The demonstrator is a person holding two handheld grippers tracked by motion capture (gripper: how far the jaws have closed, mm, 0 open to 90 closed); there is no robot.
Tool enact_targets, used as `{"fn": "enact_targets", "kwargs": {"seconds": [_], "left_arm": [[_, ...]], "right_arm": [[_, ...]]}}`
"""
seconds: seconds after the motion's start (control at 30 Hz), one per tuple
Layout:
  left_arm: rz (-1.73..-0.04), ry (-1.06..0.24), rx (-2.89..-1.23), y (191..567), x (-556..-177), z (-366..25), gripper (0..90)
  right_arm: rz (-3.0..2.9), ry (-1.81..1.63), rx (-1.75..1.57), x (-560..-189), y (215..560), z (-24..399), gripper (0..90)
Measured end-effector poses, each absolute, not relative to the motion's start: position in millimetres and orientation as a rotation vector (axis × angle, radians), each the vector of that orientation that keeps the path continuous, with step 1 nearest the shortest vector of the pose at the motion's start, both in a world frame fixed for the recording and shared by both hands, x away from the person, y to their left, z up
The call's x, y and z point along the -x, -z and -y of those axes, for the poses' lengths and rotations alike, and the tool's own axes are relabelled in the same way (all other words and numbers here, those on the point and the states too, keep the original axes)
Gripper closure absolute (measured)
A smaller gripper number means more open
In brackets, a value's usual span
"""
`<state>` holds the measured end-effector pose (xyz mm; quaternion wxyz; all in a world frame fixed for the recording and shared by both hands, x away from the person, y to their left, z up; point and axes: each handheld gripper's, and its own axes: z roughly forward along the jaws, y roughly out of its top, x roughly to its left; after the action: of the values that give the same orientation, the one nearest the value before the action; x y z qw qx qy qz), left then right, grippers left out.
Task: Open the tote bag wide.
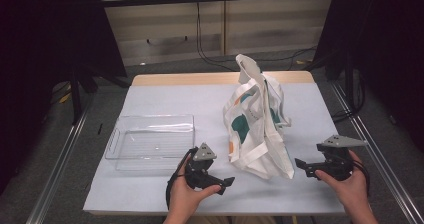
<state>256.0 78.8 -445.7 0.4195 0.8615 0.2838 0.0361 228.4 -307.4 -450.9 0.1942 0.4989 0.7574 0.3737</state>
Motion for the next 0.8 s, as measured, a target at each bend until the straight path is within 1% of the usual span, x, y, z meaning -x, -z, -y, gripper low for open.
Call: {"fn": "enact_targets", "kwargs": {"seconds": [0.3,0.53,0.8], "left_arm": [[-0.705,-0.088,-2.15,436.8,-253.8,-76.6,1.9],[-0.709,-0.13,-2.136,421.4,-254.9,-75.7,2.3],[-0.728,-0.142,-2.101,413.4,-261.8,-74.9,2.3]], "right_arm": [[-2.114,-1.064,-1.4,-230.2,449.8,306.3,4.0],[-2.104,-1.071,-1.414,-228.2,449.1,313.7,4.2],[-2.071,-1.102,-1.429,-227.4,446.6,320.2,6.2]]}}
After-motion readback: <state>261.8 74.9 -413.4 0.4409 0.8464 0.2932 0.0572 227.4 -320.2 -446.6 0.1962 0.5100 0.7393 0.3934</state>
